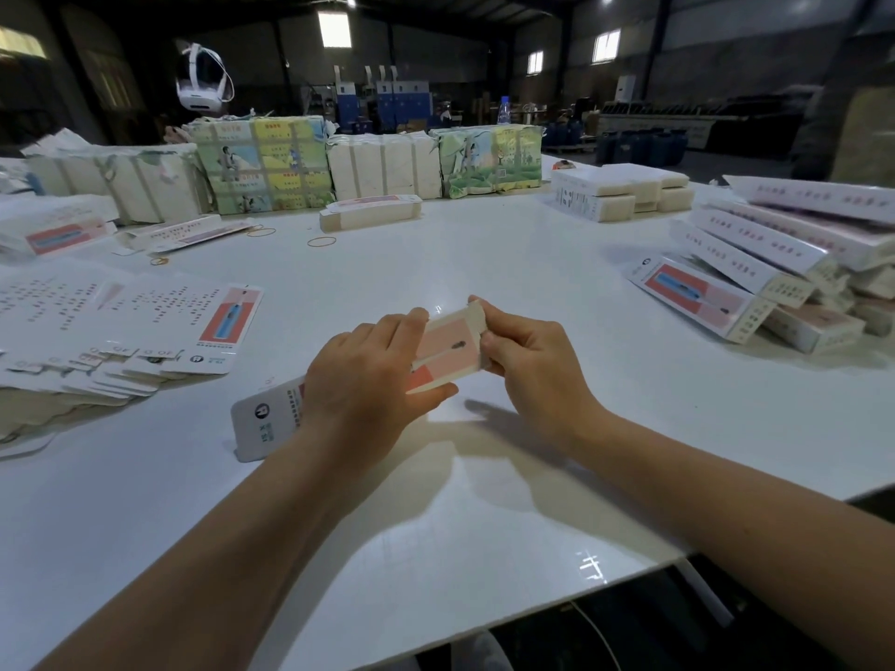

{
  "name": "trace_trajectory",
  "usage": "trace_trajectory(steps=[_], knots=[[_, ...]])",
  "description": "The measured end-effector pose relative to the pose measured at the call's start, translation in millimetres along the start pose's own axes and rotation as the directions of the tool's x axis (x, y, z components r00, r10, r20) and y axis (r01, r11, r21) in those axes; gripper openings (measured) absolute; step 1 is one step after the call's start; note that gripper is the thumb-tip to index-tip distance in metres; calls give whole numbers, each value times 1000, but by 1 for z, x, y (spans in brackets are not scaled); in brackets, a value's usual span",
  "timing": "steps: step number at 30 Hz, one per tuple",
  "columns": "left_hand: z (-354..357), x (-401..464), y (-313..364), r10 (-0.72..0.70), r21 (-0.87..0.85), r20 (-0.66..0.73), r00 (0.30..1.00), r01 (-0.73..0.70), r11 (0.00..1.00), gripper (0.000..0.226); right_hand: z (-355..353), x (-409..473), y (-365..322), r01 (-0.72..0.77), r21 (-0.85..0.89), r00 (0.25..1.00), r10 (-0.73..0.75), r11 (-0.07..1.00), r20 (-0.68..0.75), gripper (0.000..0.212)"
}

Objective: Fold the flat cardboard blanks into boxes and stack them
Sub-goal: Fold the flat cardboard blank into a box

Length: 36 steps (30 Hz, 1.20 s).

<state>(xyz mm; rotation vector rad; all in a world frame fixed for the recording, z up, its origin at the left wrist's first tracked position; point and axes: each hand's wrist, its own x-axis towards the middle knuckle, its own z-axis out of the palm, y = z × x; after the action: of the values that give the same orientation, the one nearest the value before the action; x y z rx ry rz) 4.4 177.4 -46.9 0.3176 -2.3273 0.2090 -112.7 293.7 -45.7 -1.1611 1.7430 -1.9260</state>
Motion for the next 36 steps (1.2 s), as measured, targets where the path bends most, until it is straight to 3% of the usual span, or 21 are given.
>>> trace_trajectory(steps=[7,10,16,19,22,28,33,36], knots=[[-3,3,6,-40,6,28,999,40,999,68,4,-9,-2,212,-425,977,-205,880,63,41],[-5,3,8,-40,14,35,999,40,999,67,5,-11,-2,244,-496,969,-235,834,81,44],[-7,2,5,5,53,42,999,-7,999,71,4,-9,-6,155,-353,986,-168,923,-7,37],[-5,2,9,16,87,58,998,-21,996,71,7,-10,-1,210,-526,973,-230,824,27,43],[-3,2,10,11,100,51,999,-16,995,70,6,-10,2,212,-555,973,-228,804,42,45],[-6,2,1,-53,-36,30,998,54,998,67,6,-8,-4,100,-311,994,-77,945,83,52],[-9,1,-9,-39,-54,67,997,43,998,66,7,-12,-2,219,-361,960,-136,906,243,42],[-9,2,-10,-19,-75,86,996,26,997,67,6,-8,0,247,-366,957,-168,897,236,62]])
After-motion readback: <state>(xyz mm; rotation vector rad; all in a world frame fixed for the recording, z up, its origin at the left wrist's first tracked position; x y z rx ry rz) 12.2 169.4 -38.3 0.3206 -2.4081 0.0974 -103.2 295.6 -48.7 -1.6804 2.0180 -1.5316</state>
